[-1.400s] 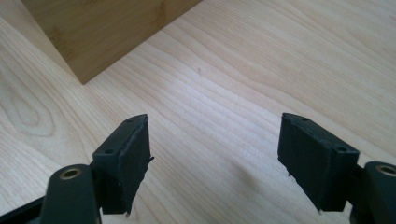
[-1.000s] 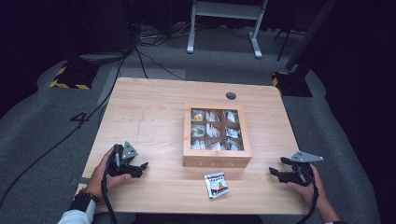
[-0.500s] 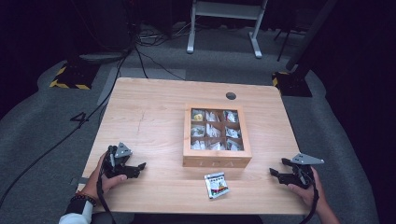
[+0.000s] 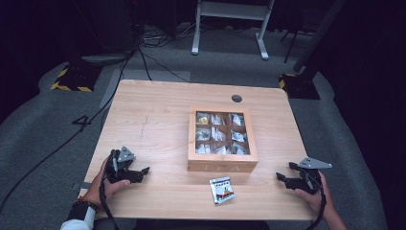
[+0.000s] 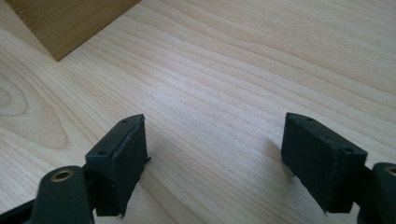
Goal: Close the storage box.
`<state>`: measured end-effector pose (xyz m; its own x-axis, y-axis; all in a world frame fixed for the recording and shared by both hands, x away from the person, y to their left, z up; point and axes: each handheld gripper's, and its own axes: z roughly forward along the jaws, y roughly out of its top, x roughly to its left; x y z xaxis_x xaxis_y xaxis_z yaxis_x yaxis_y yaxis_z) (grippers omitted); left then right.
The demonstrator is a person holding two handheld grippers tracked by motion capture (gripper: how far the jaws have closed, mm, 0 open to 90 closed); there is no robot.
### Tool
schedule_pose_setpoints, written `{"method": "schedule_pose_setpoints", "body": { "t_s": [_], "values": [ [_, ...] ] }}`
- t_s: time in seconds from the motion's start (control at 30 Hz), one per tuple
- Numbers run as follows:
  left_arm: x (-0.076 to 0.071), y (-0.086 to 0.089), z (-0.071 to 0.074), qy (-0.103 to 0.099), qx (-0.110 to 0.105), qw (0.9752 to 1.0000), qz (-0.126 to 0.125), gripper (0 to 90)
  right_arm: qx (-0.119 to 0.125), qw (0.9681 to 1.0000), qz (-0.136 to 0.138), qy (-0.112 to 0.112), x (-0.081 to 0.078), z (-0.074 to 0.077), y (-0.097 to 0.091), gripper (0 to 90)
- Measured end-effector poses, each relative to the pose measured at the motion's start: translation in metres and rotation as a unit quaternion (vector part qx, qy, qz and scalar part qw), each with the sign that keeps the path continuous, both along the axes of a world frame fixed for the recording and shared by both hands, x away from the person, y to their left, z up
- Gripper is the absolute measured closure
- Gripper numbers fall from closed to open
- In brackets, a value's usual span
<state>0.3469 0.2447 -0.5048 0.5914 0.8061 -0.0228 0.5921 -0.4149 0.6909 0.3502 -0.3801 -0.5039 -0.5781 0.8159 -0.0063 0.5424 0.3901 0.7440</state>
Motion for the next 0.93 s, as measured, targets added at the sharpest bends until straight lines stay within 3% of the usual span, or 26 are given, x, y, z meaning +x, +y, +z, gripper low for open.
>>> {"method": "schedule_pose_setpoints", "body": {
  "t_s": [0.93],
  "values": [
    [0.0008, 0.0017, -0.0002, -0.002, 0.0, 0.9999, -0.01, 16.5, 0.0, 1.0, 0.001, 0.001, 0.0001, -0.0001, 0.0005, 21.3]
  ]
}}
